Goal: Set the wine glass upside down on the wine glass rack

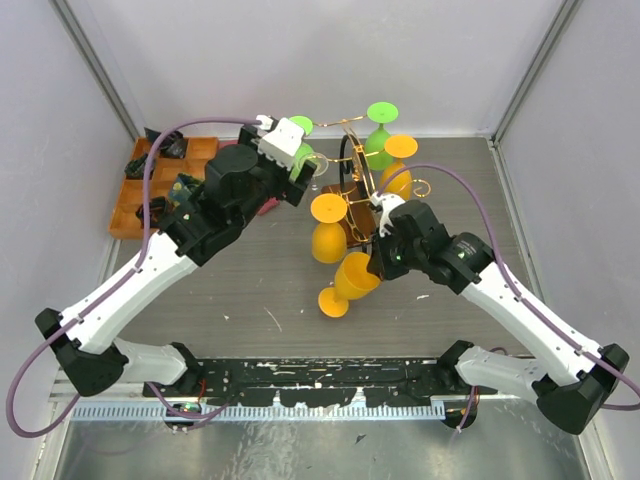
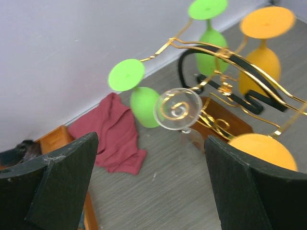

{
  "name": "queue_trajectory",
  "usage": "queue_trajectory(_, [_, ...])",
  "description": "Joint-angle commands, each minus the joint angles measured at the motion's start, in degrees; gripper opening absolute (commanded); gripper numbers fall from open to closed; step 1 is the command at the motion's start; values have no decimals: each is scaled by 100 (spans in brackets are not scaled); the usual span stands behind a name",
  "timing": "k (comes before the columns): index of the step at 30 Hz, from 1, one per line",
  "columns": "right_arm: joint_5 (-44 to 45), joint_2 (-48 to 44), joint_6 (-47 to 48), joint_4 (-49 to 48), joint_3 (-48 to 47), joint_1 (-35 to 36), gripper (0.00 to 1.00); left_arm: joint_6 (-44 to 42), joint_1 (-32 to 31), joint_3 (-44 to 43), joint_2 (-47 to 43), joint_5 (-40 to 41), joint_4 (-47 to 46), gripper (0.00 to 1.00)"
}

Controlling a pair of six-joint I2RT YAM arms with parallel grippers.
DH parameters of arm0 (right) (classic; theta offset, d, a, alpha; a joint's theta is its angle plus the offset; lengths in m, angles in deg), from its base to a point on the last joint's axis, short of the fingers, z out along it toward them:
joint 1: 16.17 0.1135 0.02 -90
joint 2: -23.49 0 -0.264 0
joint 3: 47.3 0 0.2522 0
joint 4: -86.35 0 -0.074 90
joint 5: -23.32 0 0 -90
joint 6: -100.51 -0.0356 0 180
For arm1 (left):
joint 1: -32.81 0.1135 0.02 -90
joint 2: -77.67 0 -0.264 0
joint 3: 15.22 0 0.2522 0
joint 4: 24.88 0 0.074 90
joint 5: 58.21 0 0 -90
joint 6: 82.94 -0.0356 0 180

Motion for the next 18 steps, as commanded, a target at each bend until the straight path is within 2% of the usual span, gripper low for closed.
queue_trajectory(1, [-1131, -211, 375, -638, -377, 25, 1, 335, 148, -343, 54, 1494, 54, 98])
queue_trajectory(8, [-1385, -597, 521, -1804, -515, 22, 1, 1177, 527, -554, -513, 2100, 255, 98])
queue_trajectory(12, [-1411, -653, 506, -3111, -308, 20, 1, 1321, 534, -837, -737, 2451, 463, 98])
queue_trajectory(18, [-1090, -242, 915, -4882, -393, 31, 1, 1898, 535, -928, -1236, 2477, 400, 98])
